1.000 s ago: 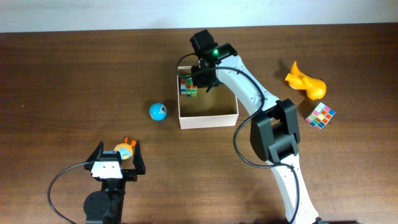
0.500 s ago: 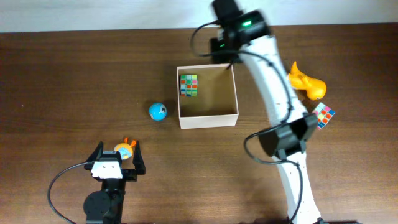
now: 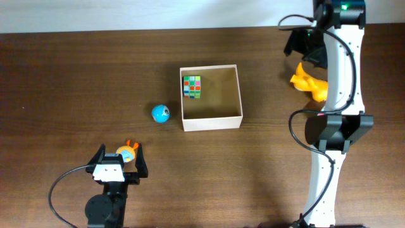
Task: Pack container
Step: 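Move the right gripper right toward the second Rubik's cube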
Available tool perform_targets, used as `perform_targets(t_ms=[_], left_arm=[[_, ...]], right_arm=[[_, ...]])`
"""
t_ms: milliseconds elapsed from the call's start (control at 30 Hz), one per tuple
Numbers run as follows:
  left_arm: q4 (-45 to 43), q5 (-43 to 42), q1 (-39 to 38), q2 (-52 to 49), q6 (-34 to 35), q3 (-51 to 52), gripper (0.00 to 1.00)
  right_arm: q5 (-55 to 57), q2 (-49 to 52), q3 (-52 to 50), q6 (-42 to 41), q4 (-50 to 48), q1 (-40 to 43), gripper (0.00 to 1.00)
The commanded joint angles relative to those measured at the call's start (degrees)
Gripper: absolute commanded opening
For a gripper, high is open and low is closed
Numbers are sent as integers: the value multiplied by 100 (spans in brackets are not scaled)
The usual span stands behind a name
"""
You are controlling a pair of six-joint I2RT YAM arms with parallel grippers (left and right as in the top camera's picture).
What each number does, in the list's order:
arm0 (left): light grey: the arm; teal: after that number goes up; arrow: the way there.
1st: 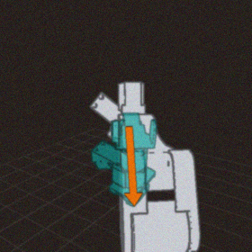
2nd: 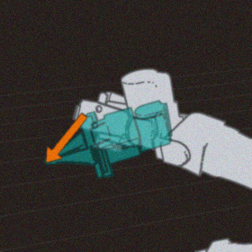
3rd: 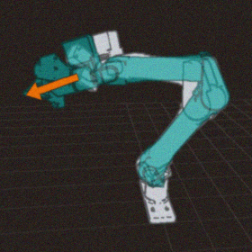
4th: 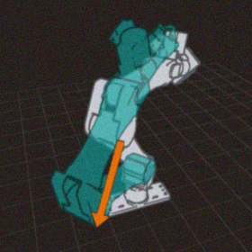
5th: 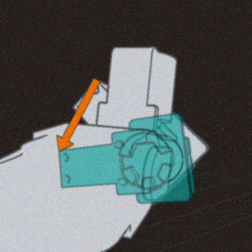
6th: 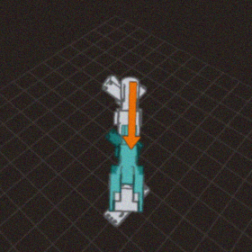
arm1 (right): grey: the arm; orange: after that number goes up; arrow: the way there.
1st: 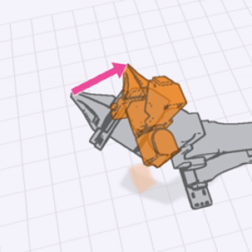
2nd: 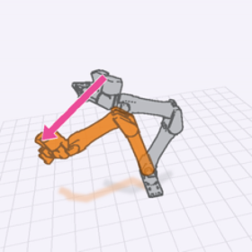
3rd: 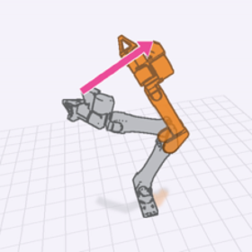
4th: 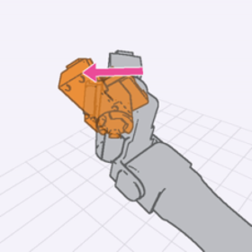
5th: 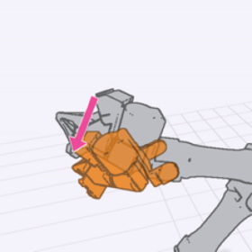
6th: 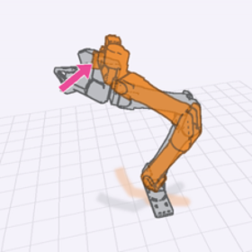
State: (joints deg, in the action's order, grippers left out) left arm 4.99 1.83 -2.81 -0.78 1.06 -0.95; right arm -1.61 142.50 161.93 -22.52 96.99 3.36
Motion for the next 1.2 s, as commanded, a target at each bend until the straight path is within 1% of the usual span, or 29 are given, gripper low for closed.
perform_targets(t_ms=[0,167,367,500,600,667,733,867,1000,1100,1167], left_arm=[[20,-81,-2,48,-87,17,99],[20,-81,-2,48,-87,17,99],[20,-81,-2,48,-87,17,99],[20,-81,-2,48,-87,17,99],[20,-81,-2,48,-87,17,99],[20,-81,-2,48,-87,17,99],[20,-81,-2,48,-87,17,99],[17,-81,-2,48,-87,17,99],[20,-81,-2,48,-87,17,99],[20,-81,-2,48,-87,17,99],[20,-81,-2,48,-87,17,99]], right_arm=[[15,-28,-374,50,37,55,82],[391,-487,-815,107,37,-11,82],[678,-1530,-1622,-15,37,0,83],[1158,-2347,-2680,-417,35,11,84],[1639,-2841,-3556,-870,15,11,84],[1989,-3086,-4087,-1172,-114,13,85],[2162,-3283,-4658,-1320,-459,46,85],[1779,-3493,-5862,-1305,-1386,271,85],[754,-3604,-6946,-667,-2452,588,85],[273,-3650,-7506,-348,-2983,881,85],[66,-3650,-7707,-98,-3174,1069,85]])
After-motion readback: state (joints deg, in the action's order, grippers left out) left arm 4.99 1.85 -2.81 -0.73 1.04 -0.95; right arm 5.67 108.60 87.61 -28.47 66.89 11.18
